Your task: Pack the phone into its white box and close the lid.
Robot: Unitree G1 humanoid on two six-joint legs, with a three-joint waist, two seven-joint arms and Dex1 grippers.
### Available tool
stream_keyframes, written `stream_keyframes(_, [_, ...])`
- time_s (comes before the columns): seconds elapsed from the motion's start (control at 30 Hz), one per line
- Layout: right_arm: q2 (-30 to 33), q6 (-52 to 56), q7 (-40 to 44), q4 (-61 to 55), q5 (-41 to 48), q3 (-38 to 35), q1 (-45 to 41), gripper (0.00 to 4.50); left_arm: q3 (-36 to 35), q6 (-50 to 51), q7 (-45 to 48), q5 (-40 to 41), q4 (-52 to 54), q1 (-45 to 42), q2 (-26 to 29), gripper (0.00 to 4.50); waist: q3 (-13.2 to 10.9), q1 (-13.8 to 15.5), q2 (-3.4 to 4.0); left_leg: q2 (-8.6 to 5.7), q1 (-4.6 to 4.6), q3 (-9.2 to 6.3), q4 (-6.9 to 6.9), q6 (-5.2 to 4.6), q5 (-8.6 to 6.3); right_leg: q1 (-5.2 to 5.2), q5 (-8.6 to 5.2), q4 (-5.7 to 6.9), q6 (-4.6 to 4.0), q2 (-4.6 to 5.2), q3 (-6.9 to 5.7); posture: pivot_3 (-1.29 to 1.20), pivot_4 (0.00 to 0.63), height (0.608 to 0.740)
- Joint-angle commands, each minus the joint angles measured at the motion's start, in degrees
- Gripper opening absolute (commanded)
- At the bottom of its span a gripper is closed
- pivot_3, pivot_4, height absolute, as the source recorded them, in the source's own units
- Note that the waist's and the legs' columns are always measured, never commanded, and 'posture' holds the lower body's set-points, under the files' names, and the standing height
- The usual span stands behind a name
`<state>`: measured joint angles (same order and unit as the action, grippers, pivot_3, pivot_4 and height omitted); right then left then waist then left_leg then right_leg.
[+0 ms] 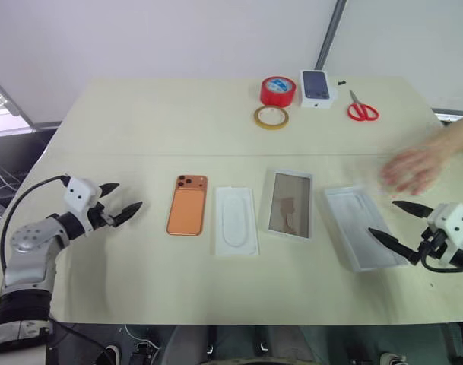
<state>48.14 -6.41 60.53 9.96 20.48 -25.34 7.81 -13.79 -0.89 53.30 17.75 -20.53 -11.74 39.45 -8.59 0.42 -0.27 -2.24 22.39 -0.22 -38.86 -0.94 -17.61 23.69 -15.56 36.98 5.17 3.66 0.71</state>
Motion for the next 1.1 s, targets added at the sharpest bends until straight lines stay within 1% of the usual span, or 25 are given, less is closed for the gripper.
stream_keyframes(0.03, [1.70, -0.66, 0.39, 0.40, 0.80, -3.13, 0.72, 4.50, -1.11, -1.23, 0.42, 0.78, 0.49, 0.57, 0.13, 4.43, 0.00, -0.02, 0.00, 0.00, 0.00, 0.00, 0.00, 0.00, 0.00, 0.00, 0.00, 0.00, 0.00, 0.00, 0.00, 0.00, 0.150, 0.740])
stream_keyframes(0.3, [2.15, 1.58, 1.04, 0.23, 2.22, -3.96, 0.90, 4.50, -1.12, -2.13, 0.14, 0.37, 1.57, 2.12, 0.05, 4.43, 0.00, -0.06, 0.01, 0.00, 0.00, -0.01, 0.01, 0.00, 0.00, 0.00, 0.00, 0.00, 0.00, 0.00, 0.00, 0.00, 0.150, 0.740])
stream_keyframes(0.6, [3.86, 7.64, 4.44, -1.21, 5.33, -5.05, 1.75, 4.50, -2.37, -3.47, 5.20, 4.33, 2.19, 3.16, 0.03, 4.43, -0.01, -0.04, 0.02, 0.00, 0.00, 0.00, 0.02, 0.00, 0.00, 0.00, -0.01, -0.02, -0.01, 0.01, 0.00, 0.00, 0.150, 0.740])
stream_keyframes(0.63, [4.02, 7.81, 4.68, -1.42, 5.46, -5.37, 1.95, 4.50, -2.07, -4.61, 4.96, 3.43, 2.07, 3.35, 0.17, 4.43, -0.01, -0.01, 0.02, 0.00, 0.00, 0.00, 0.02, 0.00, 0.00, 0.00, -0.01, -0.02, -0.01, 0.01, 0.00, 0.00, 0.150, 0.740])
stream_keyframes(0.73, [5.05, 7.96, 6.18, -0.46, 5.50, -6.77, 2.69, 4.50, -2.01, -4.86, 6.35, 4.25, 2.19, 3.74, -0.07, 4.43, -0.02, 0.08, 0.04, 0.00, 0.00, 0.00, 0.02, 0.00, 0.00, 0.00, -0.01, -0.02, -0.01, 0.01, 0.00, 0.00, 0.150, 0.740])
stream_keyframes(0.9, [5.35, 5.52, 5.38, 0.90, 3.63, -7.50, 2.75, 4.50, -1.57, -4.58, 6.89, 4.13, 2.21, 3.58, 0.01, 4.43, -0.03, -0.04, 0.05, 0.00, 0.00, 0.00, 0.03, 0.00, 0.00, 0.01, -0.02, -0.03, -0.03, 0.02, 0.00, 0.00, 0.150, 0.740])
stream_keyframes(0.97, [5.16, 5.24, 5.07, 1.32, 3.41, -7.57, 2.67, 4.50, -0.68, -1.37, 3.88, 2.42, 2.06, 3.04, 0.27, 4.43, -0.03, 0.01, 0.05, 0.00, 0.00, 0.00, 0.03, 0.00, 0.00, 0.00, -0.01, -0.03, -0.02, 0.02, 0.00, 0.00, 0.150, 0.740])
stream_keyframes(1.0, [4.93, 4.76, 4.39, 1.76, 3.00, -7.49, 2.19, 4.50, -0.13, 0.93, 3.56, 2.84, 3.27, 3.08, 0.11, 4.43, -0.03, 0.05, 0.05, 0.00, 0.00, 0.00, 0.03, 0.00, 0.00, 0.00, -0.01, -0.03, -0.02, 0.02, 0.00, 0.00, 0.150, 0.740])
stream_keyframes(1.07, [4.64, 4.45, 3.61, 1.76, 2.57, -6.89, 1.50, 4.50, 0.92, 8.08, 4.27, 5.25, 6.88, 3.40, 0.35, 4.43, -0.03, 0.08, 0.05, 0.00, 0.00, 0.00, 0.03, 0.00, 0.00, -0.01, -0.01, -0.03, -0.01, 0.02, 0.00, 0.00, 0.150, 0.740])
stream_keyframes(1.1, [4.37, 4.74, 3.21, 0.44, 2.76, -6.24, 0.91, 4.50, 1.66, 14.22, 4.75, 7.78, 10.35, 3.78, 0.64, 4.43, -0.03, 0.08, 0.05, 0.00, 0.00, 0.00, 0.03, 0.00, 0.00, -0.01, 0.00, -0.03, -0.01, 0.02, 0.00, 0.00, 0.150, 0.740])
